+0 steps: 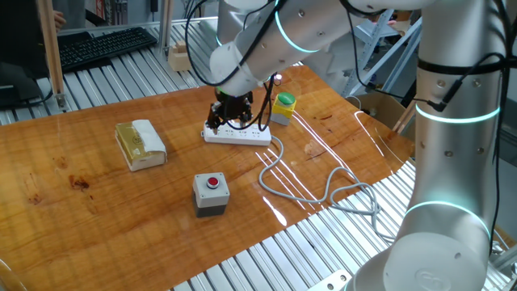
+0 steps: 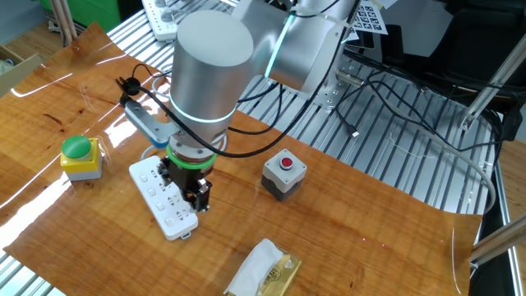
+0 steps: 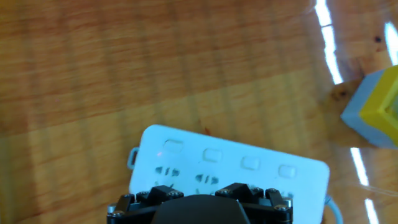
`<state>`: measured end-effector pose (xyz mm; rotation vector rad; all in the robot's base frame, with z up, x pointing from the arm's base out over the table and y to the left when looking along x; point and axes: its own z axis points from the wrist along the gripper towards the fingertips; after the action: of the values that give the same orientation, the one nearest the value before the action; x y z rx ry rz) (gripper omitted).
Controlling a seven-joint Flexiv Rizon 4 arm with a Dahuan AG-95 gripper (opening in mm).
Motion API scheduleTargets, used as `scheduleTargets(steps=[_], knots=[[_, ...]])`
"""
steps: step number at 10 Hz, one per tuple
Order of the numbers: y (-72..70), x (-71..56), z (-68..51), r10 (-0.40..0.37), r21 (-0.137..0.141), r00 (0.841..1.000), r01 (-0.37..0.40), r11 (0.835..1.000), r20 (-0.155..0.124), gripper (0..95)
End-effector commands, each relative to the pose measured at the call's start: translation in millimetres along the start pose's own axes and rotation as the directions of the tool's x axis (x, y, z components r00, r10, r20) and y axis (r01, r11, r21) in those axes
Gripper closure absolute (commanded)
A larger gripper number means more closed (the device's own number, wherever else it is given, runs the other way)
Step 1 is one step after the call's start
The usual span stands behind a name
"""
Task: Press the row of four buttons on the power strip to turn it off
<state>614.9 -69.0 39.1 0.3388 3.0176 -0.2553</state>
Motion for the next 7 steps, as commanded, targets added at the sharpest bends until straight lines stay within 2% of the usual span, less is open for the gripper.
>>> scheduleTargets(steps=[1, 4, 5, 7], knots=[[-6.1, -4.4, 0.0, 0.093, -0.019, 0.995, -0.094, 0.995, -0.035, 19.0], [-17.3, -10.1, 3.4, 0.136, -0.021, 0.990, -0.137, 0.990, -0.040, 19.0], [-18.6, -11.5, 3.4, 0.161, -0.031, 0.986, -0.162, 0.986, -0.053, 19.0], [-18.0, -14.6, 4.6, 0.179, -0.034, 0.982, -0.181, 0.983, -0.056, 19.0]])
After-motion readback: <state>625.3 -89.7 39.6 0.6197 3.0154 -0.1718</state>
